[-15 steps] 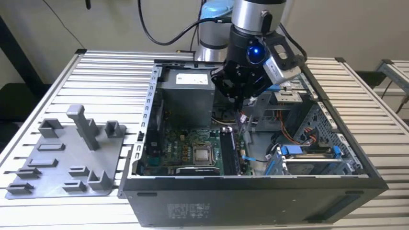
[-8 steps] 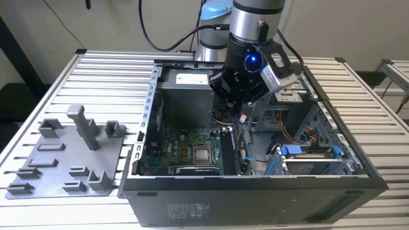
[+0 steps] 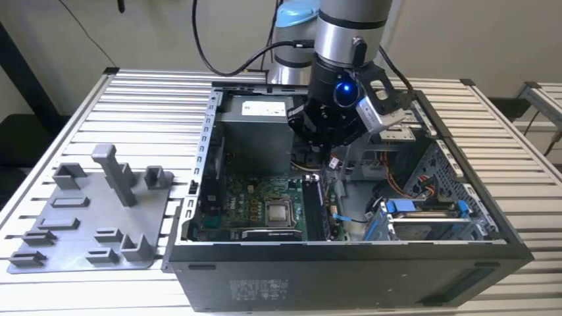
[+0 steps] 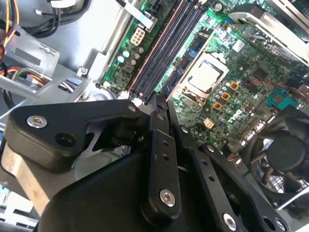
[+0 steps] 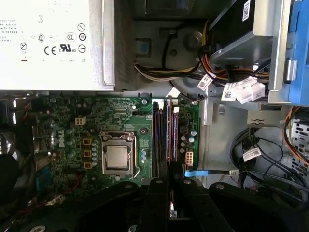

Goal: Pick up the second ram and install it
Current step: 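Insert the second ram into the second slot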

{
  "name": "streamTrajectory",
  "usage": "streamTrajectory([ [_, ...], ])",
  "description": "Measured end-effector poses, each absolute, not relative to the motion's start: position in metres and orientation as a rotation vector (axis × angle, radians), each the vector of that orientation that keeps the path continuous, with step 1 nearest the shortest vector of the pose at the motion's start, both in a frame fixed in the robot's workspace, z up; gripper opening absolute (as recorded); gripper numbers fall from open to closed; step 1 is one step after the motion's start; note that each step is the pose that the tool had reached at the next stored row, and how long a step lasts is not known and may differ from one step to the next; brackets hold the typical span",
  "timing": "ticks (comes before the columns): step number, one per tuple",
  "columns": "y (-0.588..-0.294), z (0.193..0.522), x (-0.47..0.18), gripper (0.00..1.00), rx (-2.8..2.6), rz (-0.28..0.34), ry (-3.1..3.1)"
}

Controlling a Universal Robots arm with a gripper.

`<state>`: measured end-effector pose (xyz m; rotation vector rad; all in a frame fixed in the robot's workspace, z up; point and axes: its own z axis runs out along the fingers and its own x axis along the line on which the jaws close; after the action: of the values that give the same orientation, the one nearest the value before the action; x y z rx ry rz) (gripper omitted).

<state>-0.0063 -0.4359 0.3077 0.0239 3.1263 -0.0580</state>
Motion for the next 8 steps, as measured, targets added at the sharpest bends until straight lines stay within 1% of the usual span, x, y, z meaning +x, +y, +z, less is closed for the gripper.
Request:
streamTrajectory([
  [8,-0.436,0.295,-0.007,0.14,0.026,-0.058,3.127],
])
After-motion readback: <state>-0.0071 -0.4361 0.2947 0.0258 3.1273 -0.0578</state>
